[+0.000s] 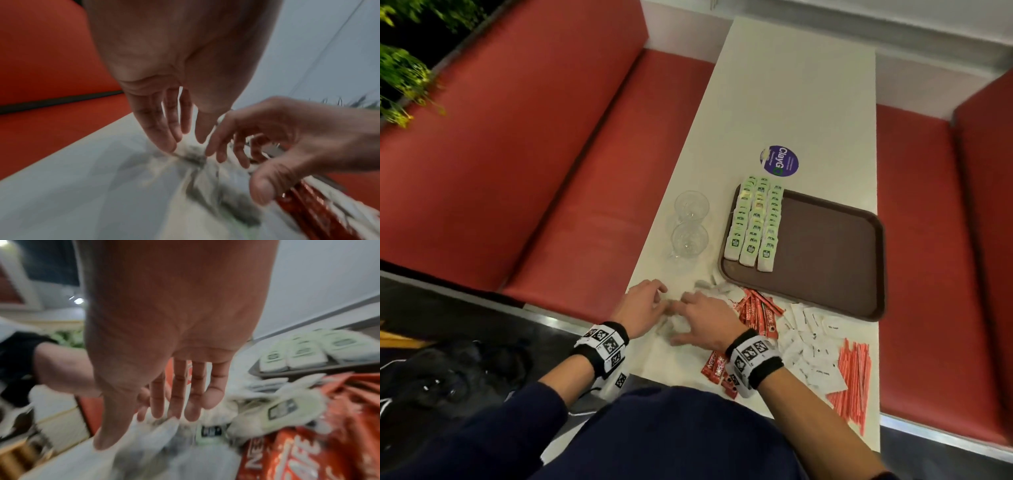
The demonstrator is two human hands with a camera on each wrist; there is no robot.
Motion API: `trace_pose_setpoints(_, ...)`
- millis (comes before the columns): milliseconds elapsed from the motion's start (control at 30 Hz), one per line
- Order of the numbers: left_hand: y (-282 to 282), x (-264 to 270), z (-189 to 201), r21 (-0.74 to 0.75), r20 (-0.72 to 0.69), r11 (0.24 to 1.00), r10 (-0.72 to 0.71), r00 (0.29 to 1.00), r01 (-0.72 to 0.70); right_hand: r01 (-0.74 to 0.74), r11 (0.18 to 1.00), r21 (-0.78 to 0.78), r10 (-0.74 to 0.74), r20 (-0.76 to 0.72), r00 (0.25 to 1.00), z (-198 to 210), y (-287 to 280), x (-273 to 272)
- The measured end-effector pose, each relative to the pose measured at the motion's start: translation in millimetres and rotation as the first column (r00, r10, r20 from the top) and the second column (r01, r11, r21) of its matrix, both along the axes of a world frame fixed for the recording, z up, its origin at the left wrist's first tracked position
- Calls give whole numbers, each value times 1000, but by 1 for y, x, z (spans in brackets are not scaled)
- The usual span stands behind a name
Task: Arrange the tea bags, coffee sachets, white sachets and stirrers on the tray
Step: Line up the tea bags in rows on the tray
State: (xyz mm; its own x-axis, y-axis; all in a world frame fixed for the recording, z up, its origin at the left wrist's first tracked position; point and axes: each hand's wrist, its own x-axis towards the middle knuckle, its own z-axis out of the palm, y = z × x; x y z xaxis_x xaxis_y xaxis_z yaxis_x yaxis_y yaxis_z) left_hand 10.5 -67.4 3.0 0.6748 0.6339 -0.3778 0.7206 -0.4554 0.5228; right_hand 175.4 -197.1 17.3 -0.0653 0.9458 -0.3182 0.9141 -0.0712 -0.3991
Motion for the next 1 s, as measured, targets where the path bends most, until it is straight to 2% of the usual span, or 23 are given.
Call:
trace_pose_setpoints(67,-5,1,-6,13,-2,1000,-16,1000,16,-48,999,11,47,74,996,-8,3,-11)
trace_pose_setpoints(133,-7,4,-7,30,2,999,-29,1000,29,-16,1000,22,14,80,997,-12,5,-12)
trace_pose_setpoints(267,-5,6,-12,63,-30,995,-76,997,78,127,991,-33,-129,-83,988,-11,5,-3)
trace_pose_setpoints(333,-3,5,-13,67,-26,992,-102,994,104,213,975,-68,-222,-179,959,-4,3,6)
trace_pose_setpoints(400,1,4,-12,59,-13,991,-120,993,121,289,955,-61,-295,-212,932,1,3,17)
trace_pose_setpoints(533,5,-1,1,-112,182,994,13,983,7,318,943,-95,-327,-109,939,6,6,39)
trace_pose_setpoints(600,3,-2,7,-182,223,983,38,974,3,295,948,-115,-302,-48,952,4,7,43)
trace_pose_setpoints(700,-4,-1,11,-233,103,966,-87,991,109,214,973,-83,-207,83,975,-3,9,40)
trace_pose_setpoints(767,-11,1,7,-169,-34,964,-213,977,204,191,981,-37,-186,115,976,-6,11,36)
trace_pose_setpoints(833,-18,4,1,-89,-118,965,-255,960,246,165,986,-2,-164,133,977,-7,14,34)
trace_pose_setpoints(1000,-24,13,-4,107,-192,932,-321,927,345,135,990,-37,-129,146,981,-12,16,34)
